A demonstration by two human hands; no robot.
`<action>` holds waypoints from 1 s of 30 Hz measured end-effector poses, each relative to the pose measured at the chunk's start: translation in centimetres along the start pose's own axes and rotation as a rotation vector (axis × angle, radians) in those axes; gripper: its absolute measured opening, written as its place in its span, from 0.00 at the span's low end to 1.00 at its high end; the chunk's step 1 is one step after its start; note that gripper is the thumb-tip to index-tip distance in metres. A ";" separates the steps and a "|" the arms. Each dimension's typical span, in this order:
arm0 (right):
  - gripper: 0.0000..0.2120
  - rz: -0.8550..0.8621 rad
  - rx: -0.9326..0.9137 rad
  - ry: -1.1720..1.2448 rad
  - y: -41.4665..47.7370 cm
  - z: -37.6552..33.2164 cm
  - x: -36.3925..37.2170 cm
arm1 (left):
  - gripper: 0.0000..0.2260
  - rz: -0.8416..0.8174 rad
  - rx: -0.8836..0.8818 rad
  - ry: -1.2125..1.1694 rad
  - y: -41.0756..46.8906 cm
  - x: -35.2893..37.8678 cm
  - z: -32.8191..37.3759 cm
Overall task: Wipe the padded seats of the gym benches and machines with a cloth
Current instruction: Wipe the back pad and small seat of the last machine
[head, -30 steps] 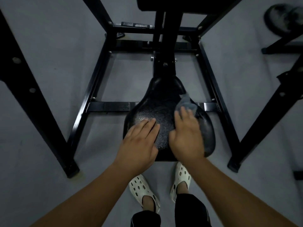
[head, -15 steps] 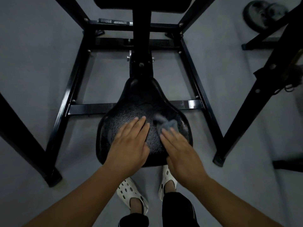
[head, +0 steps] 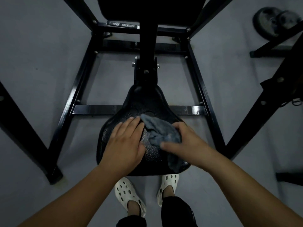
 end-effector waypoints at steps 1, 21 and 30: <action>0.29 -0.005 -0.036 -0.154 0.0 0.2 0.2 | 0.27 -0.001 0.005 -0.006 0.1 0.0 0.1; 0.27 0.418 -0.366 -0.713 0.6 2.9 6.1 | 0.28 -0.020 0.008 0.043 0.4 0.0 0.1; 0.27 0.444 -0.468 -0.778 4.8 -2.4 5.4 | 0.27 0.025 -0.055 0.040 1.3 -1.0 -1.9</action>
Point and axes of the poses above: each hand's wrist, its own y-axis towards the middle knuckle, its own x-axis out of the palm, z = x × y, the point moved 5 cm from there along y, towards the middle knuckle, and after that the axes turned 6 degrees about -y, right-handed, at the moved point
